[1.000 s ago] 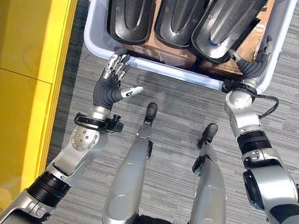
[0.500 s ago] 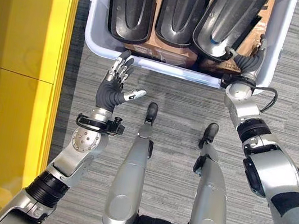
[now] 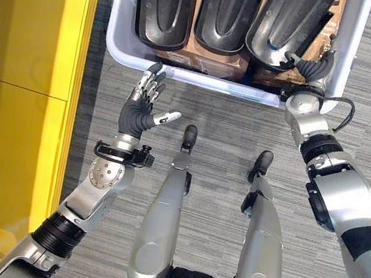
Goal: Move parts from the plastic box to the shelf.
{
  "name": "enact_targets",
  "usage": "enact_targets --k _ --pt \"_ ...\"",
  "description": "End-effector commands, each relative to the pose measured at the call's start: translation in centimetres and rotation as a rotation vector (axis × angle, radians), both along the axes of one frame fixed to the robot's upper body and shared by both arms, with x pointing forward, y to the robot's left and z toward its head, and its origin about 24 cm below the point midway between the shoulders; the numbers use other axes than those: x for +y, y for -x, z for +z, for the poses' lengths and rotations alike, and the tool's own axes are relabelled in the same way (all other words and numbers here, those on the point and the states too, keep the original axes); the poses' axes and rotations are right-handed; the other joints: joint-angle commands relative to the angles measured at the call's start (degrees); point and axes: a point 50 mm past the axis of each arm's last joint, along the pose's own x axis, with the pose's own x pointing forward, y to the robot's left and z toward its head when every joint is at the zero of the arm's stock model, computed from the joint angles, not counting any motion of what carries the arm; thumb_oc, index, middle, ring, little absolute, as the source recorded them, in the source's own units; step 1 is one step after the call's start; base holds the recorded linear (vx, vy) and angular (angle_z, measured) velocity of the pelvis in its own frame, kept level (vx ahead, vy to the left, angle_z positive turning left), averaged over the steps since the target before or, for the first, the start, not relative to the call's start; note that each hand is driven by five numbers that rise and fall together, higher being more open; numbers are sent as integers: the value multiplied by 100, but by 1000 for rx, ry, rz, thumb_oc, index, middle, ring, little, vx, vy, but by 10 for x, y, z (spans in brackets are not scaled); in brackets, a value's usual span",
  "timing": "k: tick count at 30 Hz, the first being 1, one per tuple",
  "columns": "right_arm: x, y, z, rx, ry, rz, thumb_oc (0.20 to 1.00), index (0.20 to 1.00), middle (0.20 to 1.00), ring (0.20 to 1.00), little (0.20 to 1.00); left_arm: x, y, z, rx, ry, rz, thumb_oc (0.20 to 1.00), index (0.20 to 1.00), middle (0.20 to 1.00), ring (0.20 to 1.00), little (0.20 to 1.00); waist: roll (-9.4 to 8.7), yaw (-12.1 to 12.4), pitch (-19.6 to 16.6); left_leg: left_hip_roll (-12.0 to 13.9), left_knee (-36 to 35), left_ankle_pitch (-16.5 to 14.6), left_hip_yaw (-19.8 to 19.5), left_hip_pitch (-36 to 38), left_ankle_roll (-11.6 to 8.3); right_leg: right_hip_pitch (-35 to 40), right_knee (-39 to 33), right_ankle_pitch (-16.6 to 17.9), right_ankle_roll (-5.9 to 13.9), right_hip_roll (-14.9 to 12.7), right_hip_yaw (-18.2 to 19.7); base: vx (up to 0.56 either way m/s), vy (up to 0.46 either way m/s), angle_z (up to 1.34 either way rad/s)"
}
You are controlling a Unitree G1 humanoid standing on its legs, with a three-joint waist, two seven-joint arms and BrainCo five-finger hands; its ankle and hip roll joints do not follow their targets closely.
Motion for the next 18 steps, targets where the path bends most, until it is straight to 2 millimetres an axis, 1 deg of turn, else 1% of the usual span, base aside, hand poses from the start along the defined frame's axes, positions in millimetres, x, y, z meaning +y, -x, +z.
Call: enact_targets --k 1,5,8,9,10,11,12,14,18 --pt "2 -3 -9 94 47 58 1000 1000 1000 1000 1000 -11 17 27 -150 38 -88 1000 1000 1000 1000 1000 214 175 -151 -84 344 -676 234 -2 162 -226 458 -421 205 -222 228 0 0 0" --pt "4 -4 -12 133 116 61 1000 1000 1000 1000 1000 -10 18 28 -153 38 -92 1000 1000 1000 1000 1000 211 201 -151 -88 374 -671 212 -62 160 -259 476 -425 209 -224 210 0 0 0" --pt "0 -4 -16 171 163 53 1000 1000 1000 1000 1000 -11 18 28 -154 38 -97 1000 1000 1000 1000 1000 213 228 -151 -100 389 -664 208 -105 161 -273 481 -425 207 -225 190 0 0 0" --pt "-1 -4 -20 205 202 55 1000 1000 1000 1000 1000 -11 17 28 -150 35 -102 1000 1000 1000 1000 1000 211 243 -151 -106 403 -667 190 -119 162 -282 484 -423 209 -226 183 0 0 0" --pt "-1 -4 -20 204 202 55 937 937 937 937 937 -11 17 28 -150 35 -102 1000 1000 1000 1000 1000 212 242 -151 -106 404 -667 189 -121 162 -283 484 -423 209 -226 182 0 0 0" --pt "-3 -4 -21 219 215 54 664 664 664 664 664 -11 17 28 -149 34 -104 1000 1000 1000 1000 1000 212 254 -151 -107 401 -666 178 -124 162 -280 484 -426 209 -227 176 0 0 0" --pt "-5 -4 -23 234 226 51 498 498 498 498 498 -12 17 28 -151 31 -109 1000 1000 1000 1000 1000 216 264 -151 -113 403 -663 168 -128 163 -268 477 -426 212 -227 165 0 0 0" --pt "-8 -4 -27 261 246 61 200 200 200 200 200 -12 17 28 -152 28 -114 1000 1000 1000 1000 1000 214 287 -151 -124 410 -660 154 -130 167 -253 479 -426 220 -232 153 0 0 0" --pt "-15 -3 -33 307 246 70 200 200 200 200 200 -11 15 27 -143 22 -120 1000 1000 1000 1000 1000 194 324 -151 -146 408 -661 134 -127 175 -202 465 -423 218 -247 117 0 0 0"
